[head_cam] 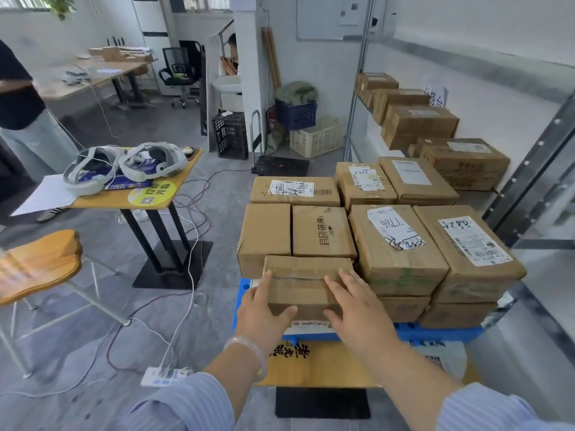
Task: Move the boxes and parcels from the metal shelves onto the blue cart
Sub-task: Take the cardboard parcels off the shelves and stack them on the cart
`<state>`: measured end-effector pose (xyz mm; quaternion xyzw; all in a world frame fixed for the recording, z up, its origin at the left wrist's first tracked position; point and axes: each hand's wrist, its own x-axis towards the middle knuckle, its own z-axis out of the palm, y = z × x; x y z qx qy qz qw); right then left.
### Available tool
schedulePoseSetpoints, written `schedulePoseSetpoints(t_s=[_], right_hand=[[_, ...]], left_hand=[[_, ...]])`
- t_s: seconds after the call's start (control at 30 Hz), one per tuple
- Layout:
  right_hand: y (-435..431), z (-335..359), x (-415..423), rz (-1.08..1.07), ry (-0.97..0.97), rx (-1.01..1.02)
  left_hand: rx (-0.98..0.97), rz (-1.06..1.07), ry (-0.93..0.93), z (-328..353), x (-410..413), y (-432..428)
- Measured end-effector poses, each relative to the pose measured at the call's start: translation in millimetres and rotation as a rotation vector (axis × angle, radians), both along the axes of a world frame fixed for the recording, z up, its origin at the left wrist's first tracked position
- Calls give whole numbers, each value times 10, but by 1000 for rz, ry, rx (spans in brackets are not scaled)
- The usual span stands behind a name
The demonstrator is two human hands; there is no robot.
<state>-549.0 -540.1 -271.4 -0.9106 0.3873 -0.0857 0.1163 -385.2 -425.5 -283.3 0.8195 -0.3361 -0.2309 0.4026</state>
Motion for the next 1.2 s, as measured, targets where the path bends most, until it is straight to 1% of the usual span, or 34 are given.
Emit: schedulePoseSetpoints(t_s=[0.13, 0.27, 0.43, 0.5, 0.6, 0.67, 0.7, 0.8, 1.0, 1.1, 1.2], right_hand=[[-51, 8, 8, 17, 67, -22], [-52, 26, -9, 27, 91, -32], [-21, 84, -10, 43, 83, -58], [-16, 99, -10, 55, 74, -80], [2, 81, -14, 82, 90, -98], [4, 62, -13, 100, 120, -92], [-1, 57, -9, 103, 136, -86], [-32, 68, 13, 111, 163, -74], [-70, 83, 17, 131, 191, -51], [-67, 102, -13, 146, 160, -48], [-71, 151, -84, 170, 84, -77]], left_hand=[[5, 2, 3, 30, -20, -22], [19, -14, -2, 46, -35, 2], [62, -48, -103, 116, -16, 35], [78, -85, -184, 140, 3, 53], [101, -171, -409, 147, 17, 63], [158, -233, -537, 130, 5, 37], [196, -261, -572, 114, -7, 20], [279, -314, -594, 72, -19, -32], [331, -316, -614, 58, -8, -71], [346, -298, -619, 73, -46, -79], [349, -283, -632, 115, -94, -115]])
